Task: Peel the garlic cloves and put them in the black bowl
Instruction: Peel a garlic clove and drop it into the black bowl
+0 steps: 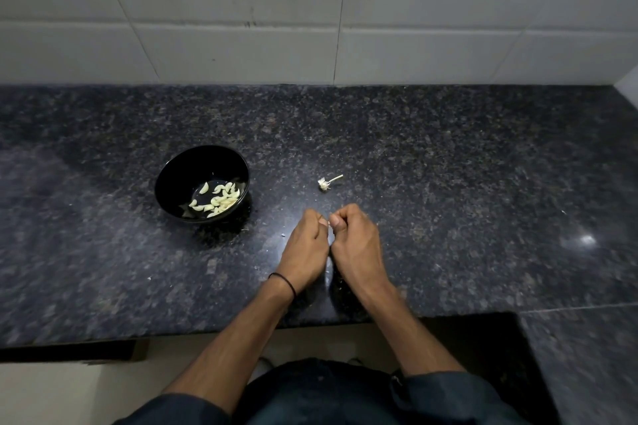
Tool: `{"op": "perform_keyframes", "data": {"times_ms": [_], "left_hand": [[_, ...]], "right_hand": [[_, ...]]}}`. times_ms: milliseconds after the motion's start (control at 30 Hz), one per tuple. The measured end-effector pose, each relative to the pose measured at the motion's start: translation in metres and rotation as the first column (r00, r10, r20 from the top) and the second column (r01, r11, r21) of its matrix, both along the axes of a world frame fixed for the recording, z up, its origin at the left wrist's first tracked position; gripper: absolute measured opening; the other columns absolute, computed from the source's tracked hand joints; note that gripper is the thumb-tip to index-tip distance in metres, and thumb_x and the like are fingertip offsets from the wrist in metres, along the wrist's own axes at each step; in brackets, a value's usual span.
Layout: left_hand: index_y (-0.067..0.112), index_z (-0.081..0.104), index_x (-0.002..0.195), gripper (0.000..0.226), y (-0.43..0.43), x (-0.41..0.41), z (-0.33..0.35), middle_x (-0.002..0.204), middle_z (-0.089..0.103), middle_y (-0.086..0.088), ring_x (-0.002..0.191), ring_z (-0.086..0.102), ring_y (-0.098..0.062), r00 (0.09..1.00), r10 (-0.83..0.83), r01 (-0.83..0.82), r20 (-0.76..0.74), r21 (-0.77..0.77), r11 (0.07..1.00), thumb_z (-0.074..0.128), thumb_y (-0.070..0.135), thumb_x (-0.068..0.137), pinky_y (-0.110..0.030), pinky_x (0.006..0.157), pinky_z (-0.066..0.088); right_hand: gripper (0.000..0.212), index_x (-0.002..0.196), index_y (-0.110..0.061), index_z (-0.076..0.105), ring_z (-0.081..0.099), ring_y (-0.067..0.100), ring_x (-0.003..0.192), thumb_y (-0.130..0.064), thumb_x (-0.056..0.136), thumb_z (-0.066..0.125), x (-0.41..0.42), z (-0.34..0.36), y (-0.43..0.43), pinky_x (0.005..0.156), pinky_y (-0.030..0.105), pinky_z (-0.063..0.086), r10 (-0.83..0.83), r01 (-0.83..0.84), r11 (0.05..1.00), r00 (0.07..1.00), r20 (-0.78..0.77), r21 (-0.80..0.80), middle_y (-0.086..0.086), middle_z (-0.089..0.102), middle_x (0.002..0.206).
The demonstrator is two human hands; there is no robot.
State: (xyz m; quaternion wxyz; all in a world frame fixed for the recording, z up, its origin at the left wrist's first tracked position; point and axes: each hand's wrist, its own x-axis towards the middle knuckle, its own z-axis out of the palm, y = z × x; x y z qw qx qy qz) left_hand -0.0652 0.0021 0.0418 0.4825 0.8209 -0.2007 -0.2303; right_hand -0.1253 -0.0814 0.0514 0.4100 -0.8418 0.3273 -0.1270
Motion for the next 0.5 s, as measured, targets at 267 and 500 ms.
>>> {"op": "perform_keyframes", "data": {"times_ms": [267,500], "left_hand": [[0.012,0.042,0.089,0.022,-0.004,0.0,-0.003,0.087,0.053,-0.002,0.078,0.048,-0.017,0.995,0.016,-0.019,0.098,0.025,0.999,0.036,0.025,0.106,-0.042,0.077,0.044],[0.016,0.048,0.093,0.014,-0.003,0.002,-0.01,0.082,0.052,0.003,0.074,0.048,-0.011,0.987,0.085,-0.103,-0.137,-0.131,0.986,0.043,0.02,0.105,-0.022,0.064,0.039]], "right_hand": [[0.015,0.092,-0.017,0.054,0.055,0.012,0.086,-0.027,0.103,0.053,-0.001,0.001,-0.001,0.071,0.024,0.036,-0.018,0.017,1.0,0.999,0.036,0.003,-0.004,0.059,0.091],[0.008,0.091,-0.014,0.067,0.063,0.011,0.066,-0.011,0.097,0.062,0.001,-0.009,-0.005,0.063,0.035,0.055,-0.186,0.088,0.837,0.974,0.13,0.541,0.0,0.069,0.076]]}}
